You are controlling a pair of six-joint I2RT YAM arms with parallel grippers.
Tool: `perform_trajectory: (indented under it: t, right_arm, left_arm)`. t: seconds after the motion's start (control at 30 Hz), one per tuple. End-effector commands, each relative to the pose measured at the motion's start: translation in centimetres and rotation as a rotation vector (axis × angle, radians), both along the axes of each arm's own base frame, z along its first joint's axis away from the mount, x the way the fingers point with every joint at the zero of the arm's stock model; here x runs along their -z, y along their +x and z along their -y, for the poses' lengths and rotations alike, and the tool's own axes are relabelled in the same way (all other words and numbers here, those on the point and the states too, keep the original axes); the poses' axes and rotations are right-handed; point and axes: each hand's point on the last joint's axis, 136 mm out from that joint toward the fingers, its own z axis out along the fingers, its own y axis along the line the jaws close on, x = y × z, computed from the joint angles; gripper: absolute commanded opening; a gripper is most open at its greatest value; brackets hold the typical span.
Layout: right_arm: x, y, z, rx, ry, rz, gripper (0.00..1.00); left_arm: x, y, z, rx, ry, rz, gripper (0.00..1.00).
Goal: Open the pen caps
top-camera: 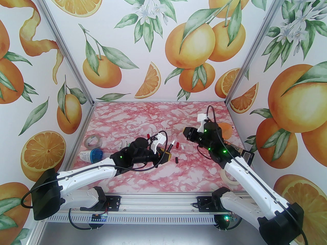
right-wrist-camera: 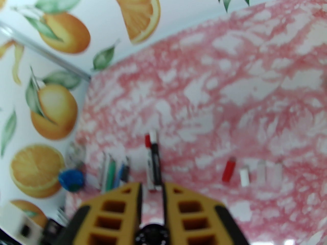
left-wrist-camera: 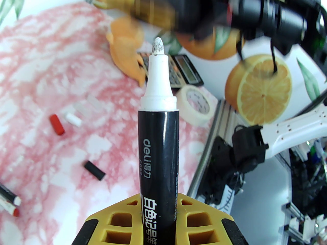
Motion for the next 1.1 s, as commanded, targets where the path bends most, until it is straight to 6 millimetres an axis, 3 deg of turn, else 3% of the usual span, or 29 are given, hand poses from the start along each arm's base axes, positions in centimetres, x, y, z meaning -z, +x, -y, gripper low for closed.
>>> perform_trajectory:
  t: [0.0, 0.1, 0.4, 0.73, 0.97, 1.07]
  right_arm:
    - [5.9, -3.8, 1.7, -0.011, -0.212, -0.088, 0.13]
    - [9.0, -5.4, 1.9, -0.028, -0.261, -0.143, 0.14]
    - [13.2, -6.8, 2.5, 0.007, -0.304, -0.196, 0.13]
    - [14.8, -6.1, 1.5, 0.030, -0.294, -0.219, 0.14]
    - [15.7, -5.4, 0.8, 0.037, -0.302, -0.242, 0.14]
    - [16.0, -5.2, 0.5, 0.039, -0.304, -0.247, 0.14]
  left_arm:
    - [-0.3, 2.1, -4.2, -0.161, 0.024, 0.024, 0.00]
    - [-0.5, 2.2, -5.8, -0.195, 0.026, 0.026, 0.00]
    - [-0.8, 1.7, -9.4, -0.270, 0.023, 0.054, 0.00]
    - [-1.3, -1.9, -8.2, -0.026, 0.047, 0.093, 0.00]
    - [0.0, -2.9, -7.7, 0.063, 0.148, 0.039, 0.00]
    - [-0.4, -3.0, -7.5, 0.077, 0.133, 0.046, 0.00]
